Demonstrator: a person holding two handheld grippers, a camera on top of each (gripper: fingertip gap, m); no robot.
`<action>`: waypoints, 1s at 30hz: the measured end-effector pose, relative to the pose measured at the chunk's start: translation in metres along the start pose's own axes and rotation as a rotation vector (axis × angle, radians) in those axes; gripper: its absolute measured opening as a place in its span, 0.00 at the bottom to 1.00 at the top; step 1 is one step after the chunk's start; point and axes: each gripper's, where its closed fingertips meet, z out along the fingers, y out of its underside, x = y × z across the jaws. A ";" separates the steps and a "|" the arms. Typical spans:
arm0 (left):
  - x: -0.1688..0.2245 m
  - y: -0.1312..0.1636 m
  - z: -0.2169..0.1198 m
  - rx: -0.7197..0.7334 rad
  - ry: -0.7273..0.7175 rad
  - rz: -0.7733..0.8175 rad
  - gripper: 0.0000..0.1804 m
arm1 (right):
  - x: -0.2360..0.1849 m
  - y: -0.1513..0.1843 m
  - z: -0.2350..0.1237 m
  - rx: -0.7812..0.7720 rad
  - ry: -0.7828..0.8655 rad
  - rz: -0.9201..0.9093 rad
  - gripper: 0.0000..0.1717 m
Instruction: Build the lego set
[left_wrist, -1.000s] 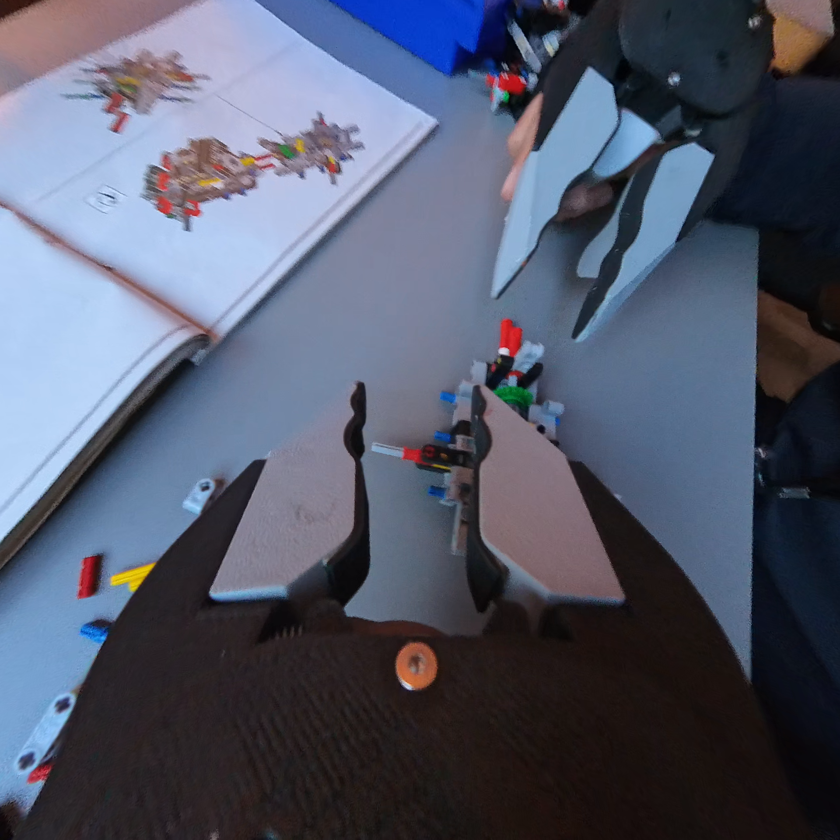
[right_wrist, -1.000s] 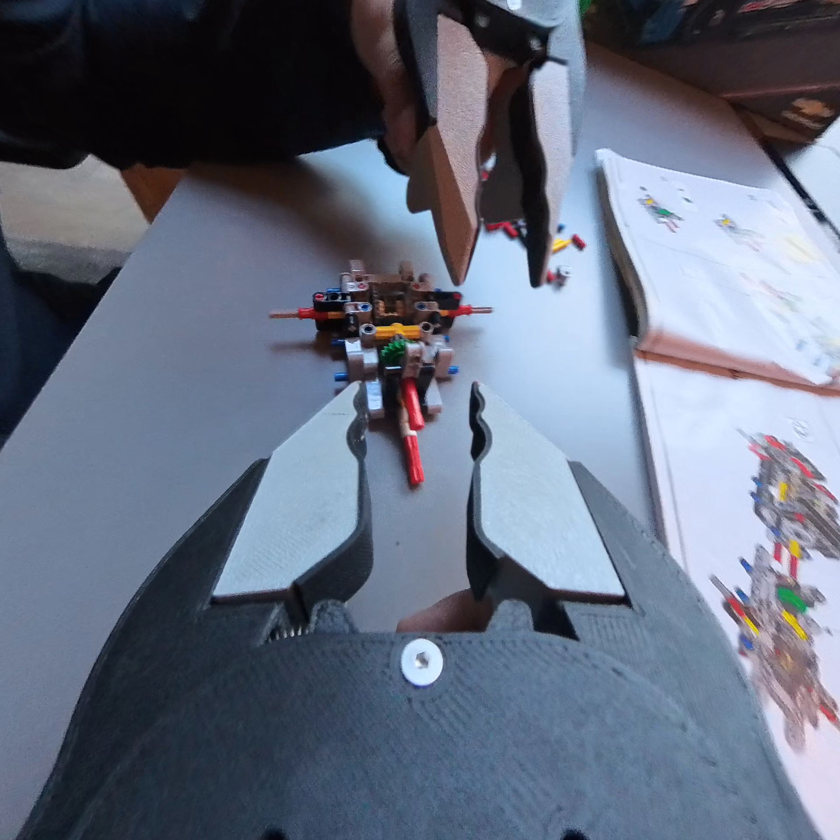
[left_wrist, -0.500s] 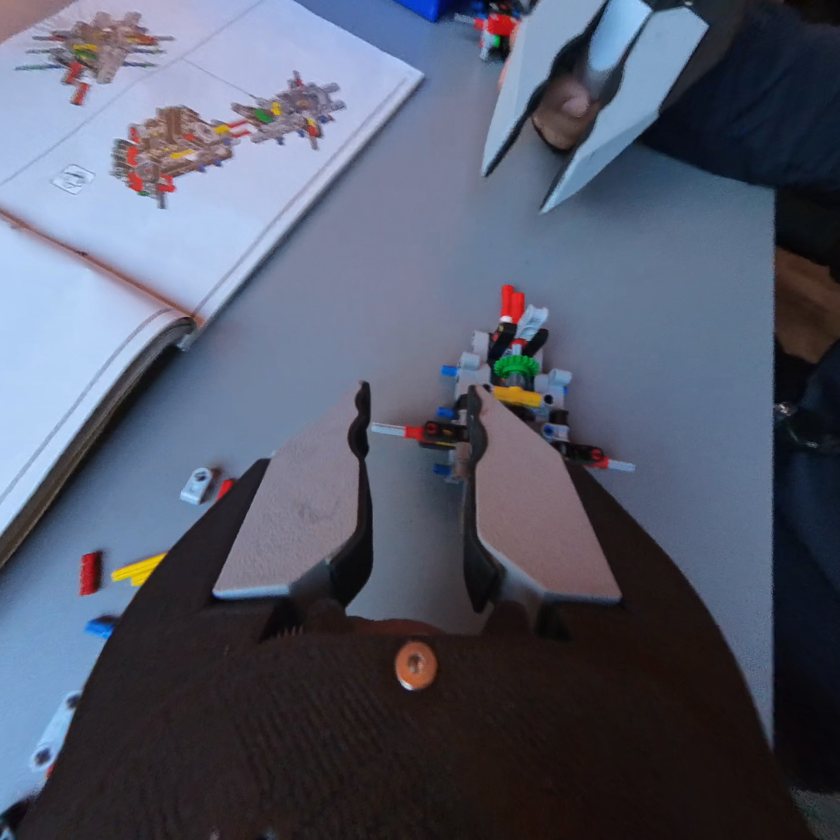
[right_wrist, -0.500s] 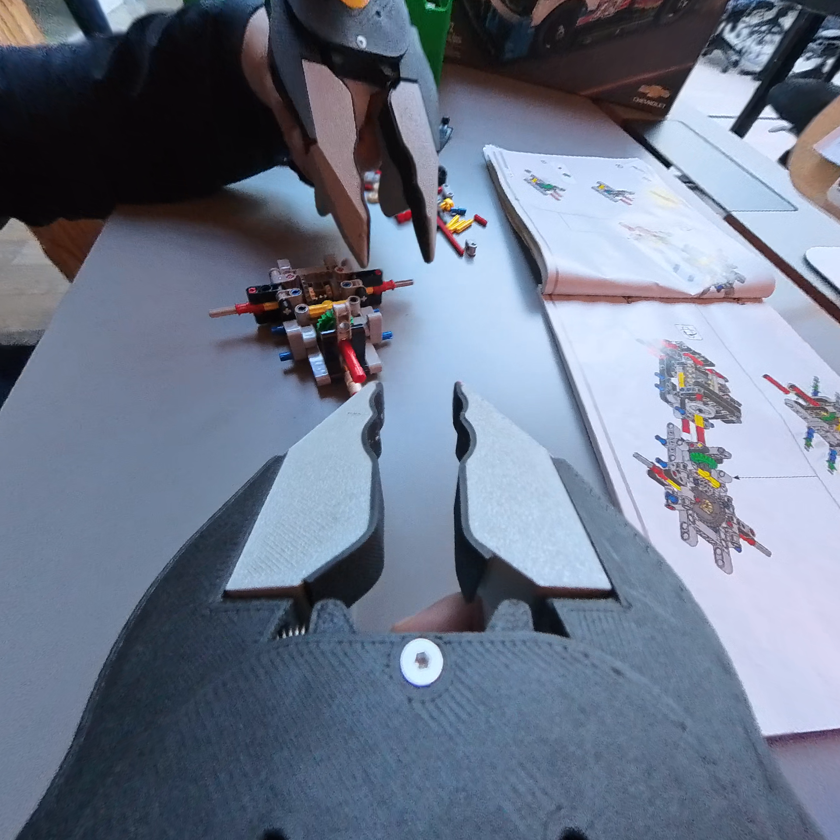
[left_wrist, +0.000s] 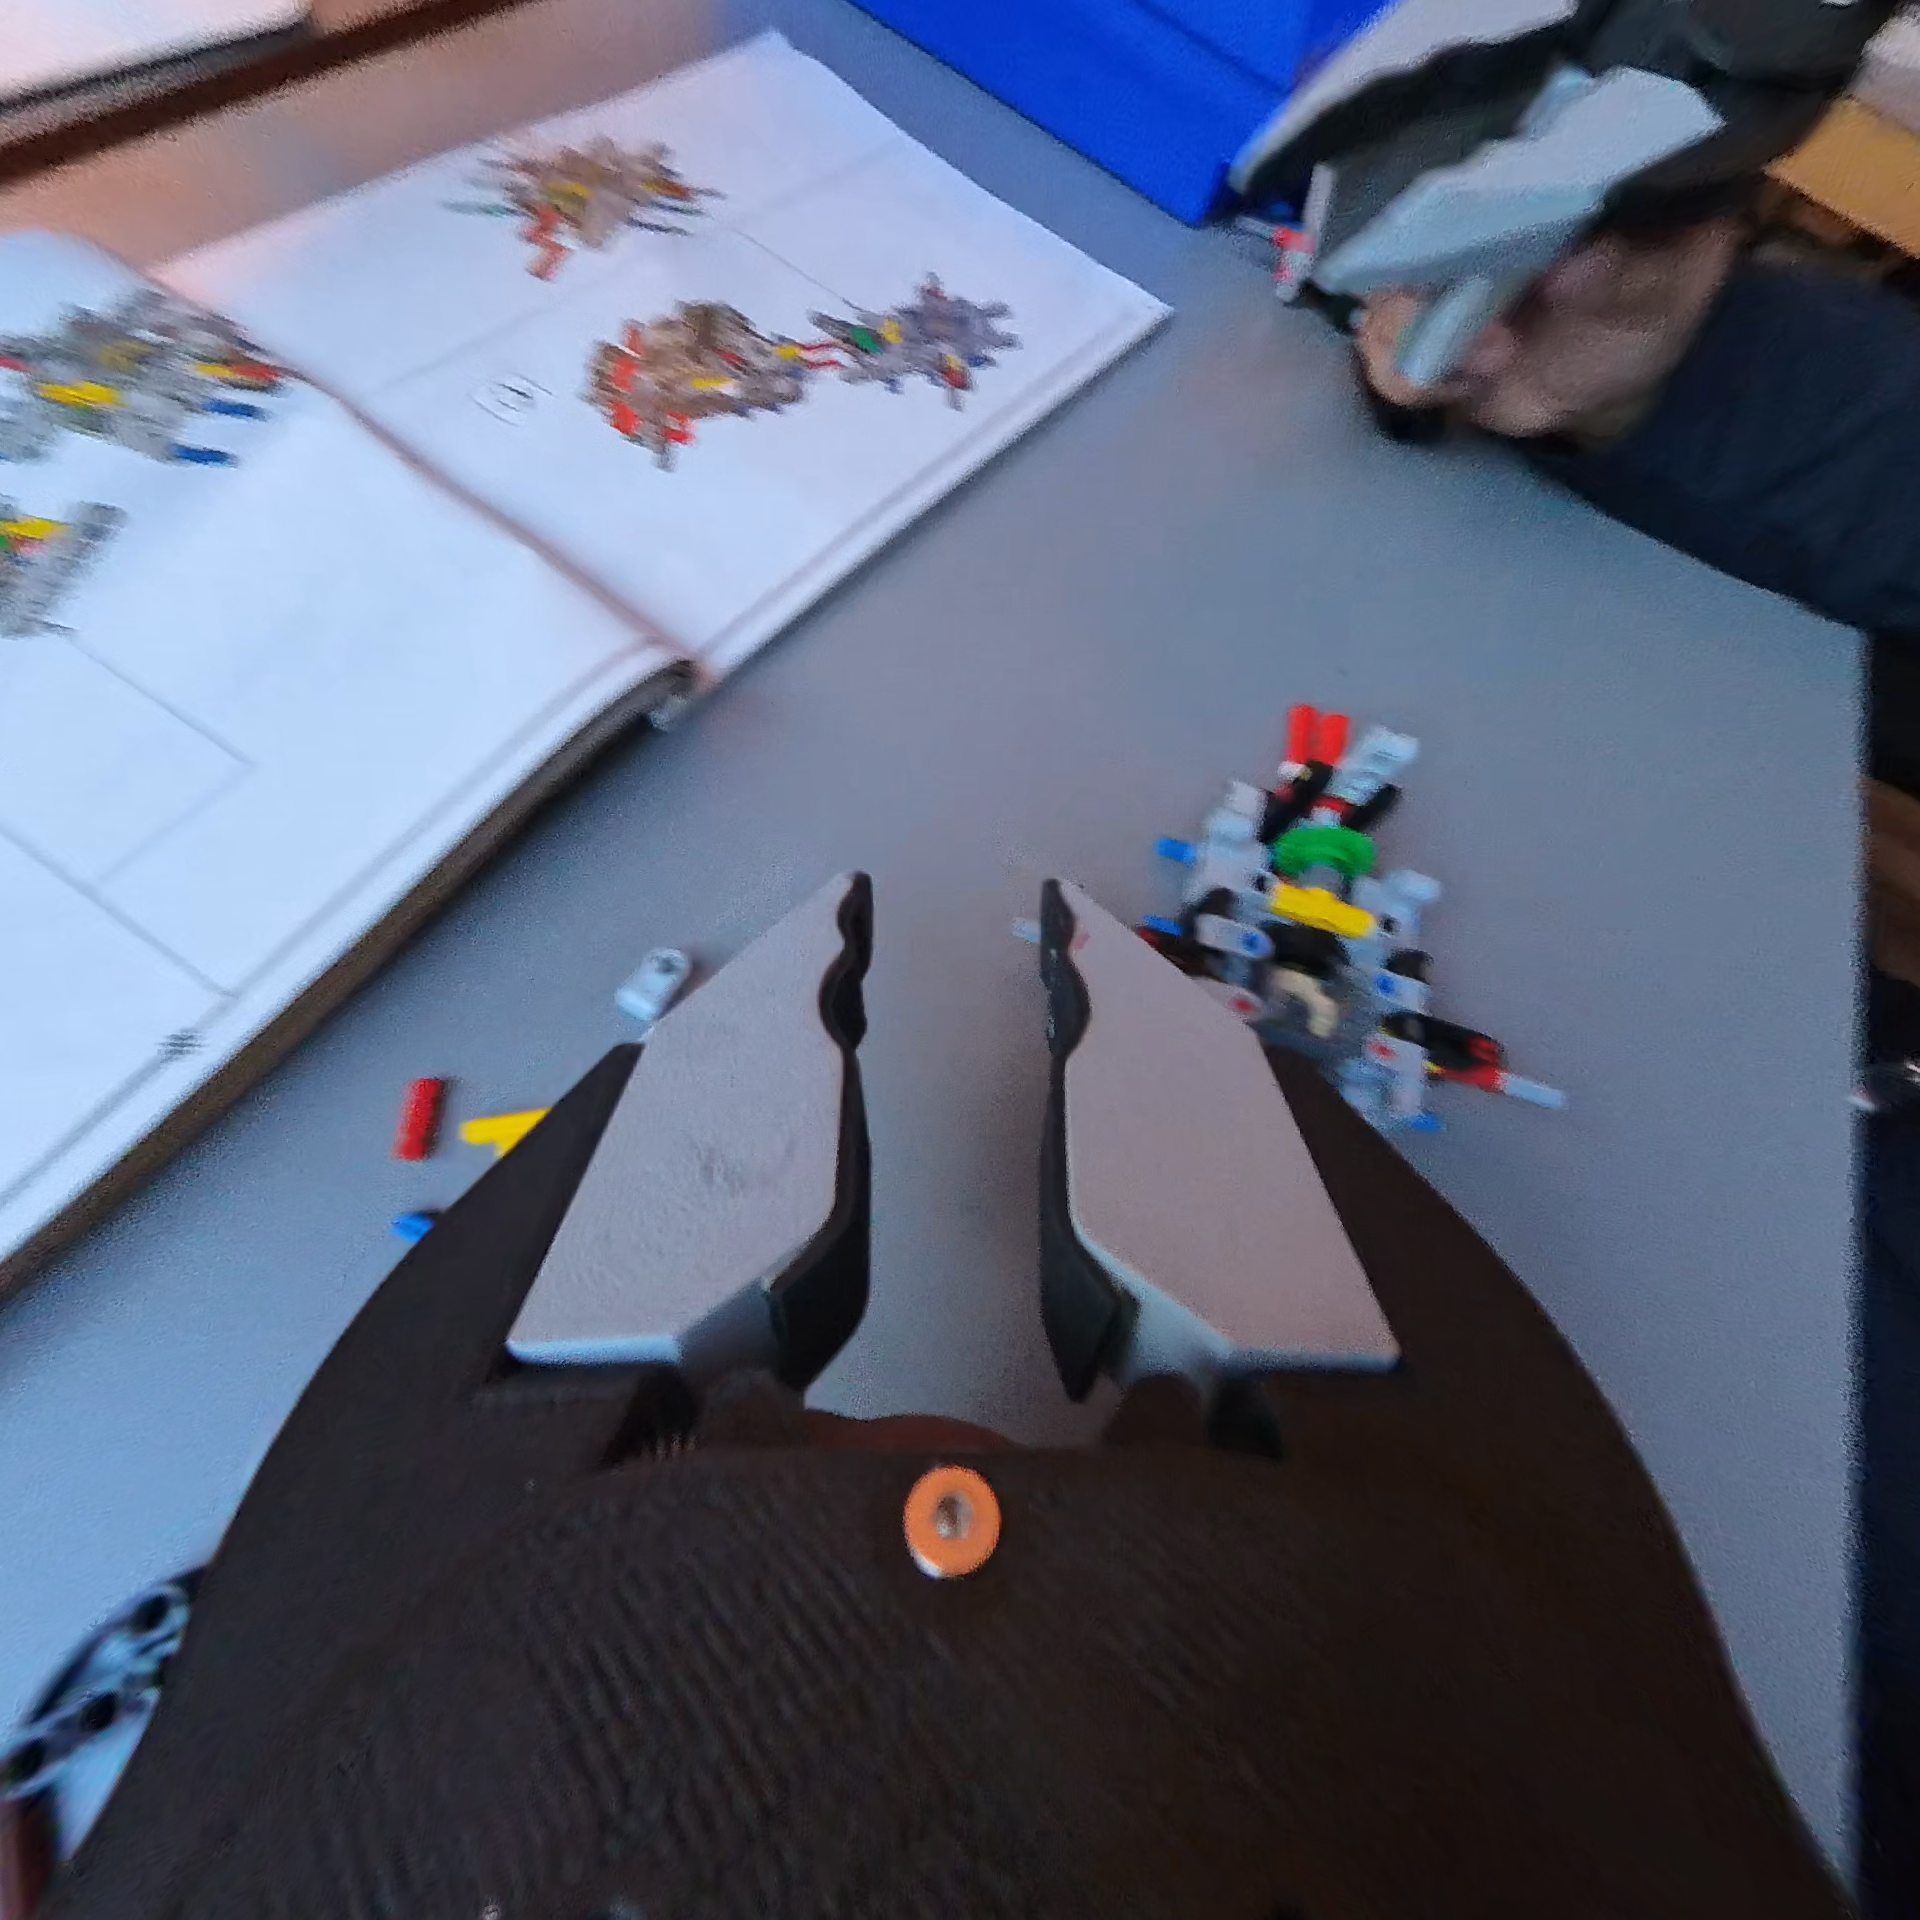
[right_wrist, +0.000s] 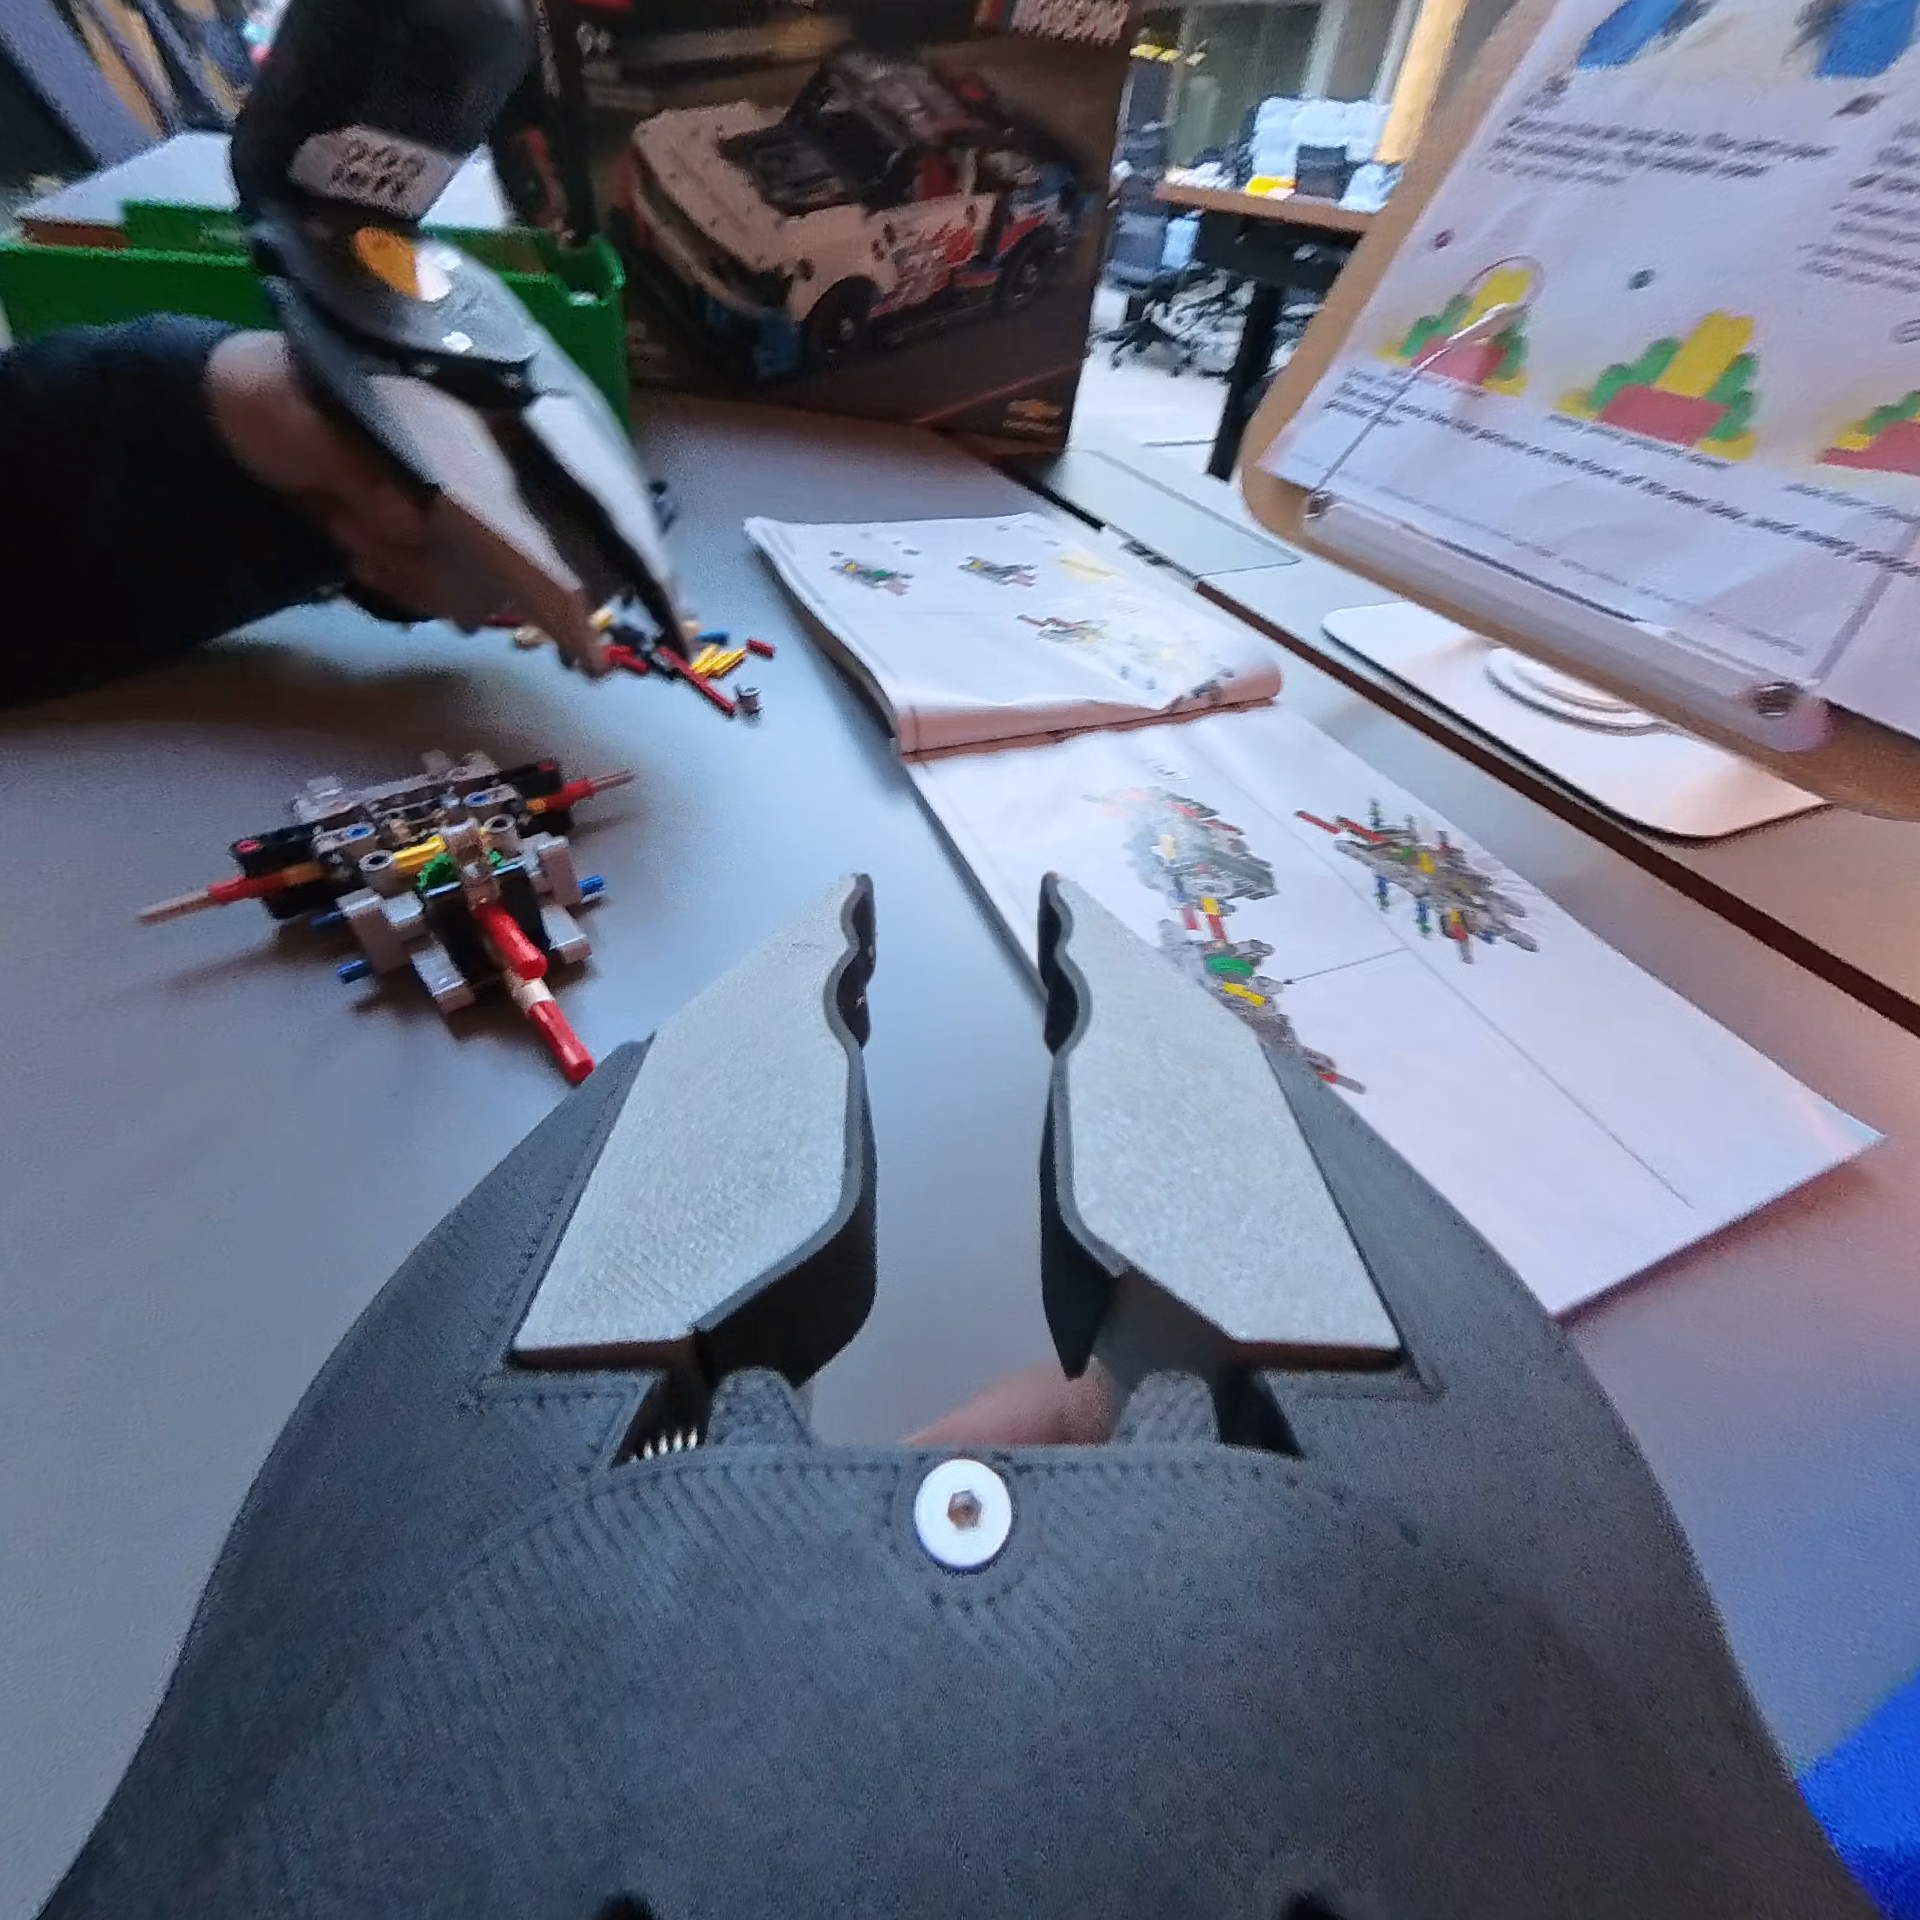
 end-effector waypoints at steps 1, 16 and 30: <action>0.009 0.003 -0.003 -0.009 0.031 -0.007 0.16 | 0.004 -0.002 -0.003 0.016 0.025 0.006 0.16; -0.019 -0.016 -0.021 0.214 -0.242 0.057 0.15 | 0.028 -0.008 -0.021 0.081 0.241 0.027 0.11; -0.044 -0.020 -0.027 0.225 -0.552 0.246 0.07 | 0.027 0.000 -0.003 0.009 0.175 0.085 0.06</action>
